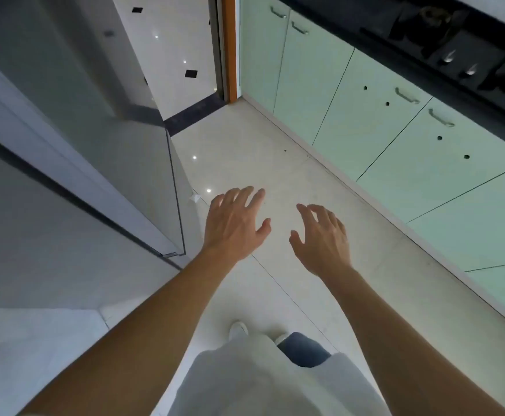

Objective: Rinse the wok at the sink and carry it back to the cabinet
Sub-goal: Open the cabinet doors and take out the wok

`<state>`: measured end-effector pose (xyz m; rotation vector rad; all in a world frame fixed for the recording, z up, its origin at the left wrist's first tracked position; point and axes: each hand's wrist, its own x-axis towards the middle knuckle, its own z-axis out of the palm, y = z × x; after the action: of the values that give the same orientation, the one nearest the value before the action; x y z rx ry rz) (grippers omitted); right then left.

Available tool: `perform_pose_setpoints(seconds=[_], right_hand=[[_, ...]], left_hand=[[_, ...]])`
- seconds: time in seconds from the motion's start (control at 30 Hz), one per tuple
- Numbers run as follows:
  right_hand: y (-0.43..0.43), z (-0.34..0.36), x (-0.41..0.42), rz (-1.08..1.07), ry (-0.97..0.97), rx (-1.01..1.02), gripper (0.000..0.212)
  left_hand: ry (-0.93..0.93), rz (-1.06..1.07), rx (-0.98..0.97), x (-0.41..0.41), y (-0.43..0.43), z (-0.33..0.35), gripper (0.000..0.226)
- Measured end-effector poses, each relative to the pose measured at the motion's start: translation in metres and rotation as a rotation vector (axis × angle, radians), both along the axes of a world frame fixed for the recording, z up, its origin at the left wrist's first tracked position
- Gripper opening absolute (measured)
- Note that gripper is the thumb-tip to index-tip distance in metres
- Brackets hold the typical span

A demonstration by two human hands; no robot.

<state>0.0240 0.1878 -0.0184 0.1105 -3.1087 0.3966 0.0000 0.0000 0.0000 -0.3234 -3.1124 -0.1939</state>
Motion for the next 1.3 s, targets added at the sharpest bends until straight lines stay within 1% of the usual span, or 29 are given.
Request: perform_pose_setpoints(seconds=[0.03,0.13,0.43,0.63,0.8,1.0,1.3], right_hand=[[0.000,-0.001,-0.002,-0.003,0.002,-0.016,0.056],[0.002,0.000,-0.007,-0.036,-0.007,-0.007,0.056],[0.012,-0.011,-0.062,-0.064,-0.004,-0.008,0.055],[0.034,-0.016,-0.135,-0.014,-0.023,-0.010,0.055],[0.062,-0.010,-0.210,0.047,-0.015,-0.009,0.055],[0.091,-0.006,-0.300,0.092,-0.013,-0.007,0.055],[0.073,-0.020,-0.383,0.195,-0.086,-0.035,0.055]], left_hand=[[-0.028,-0.019,-0.011,-0.001,-0.001,-0.001,0.064],[-0.015,-0.070,-0.038,-0.007,0.001,-0.010,0.064],[-0.038,-0.073,-0.050,-0.066,0.018,-0.023,0.064],[-0.016,-0.022,-0.058,-0.138,0.041,-0.025,0.063],[-0.020,0.075,-0.033,-0.206,0.062,-0.021,0.060],[-0.030,0.155,-0.048,-0.273,0.076,-0.016,0.061],[-0.032,0.248,-0.046,-0.339,0.070,-0.019,0.061]])
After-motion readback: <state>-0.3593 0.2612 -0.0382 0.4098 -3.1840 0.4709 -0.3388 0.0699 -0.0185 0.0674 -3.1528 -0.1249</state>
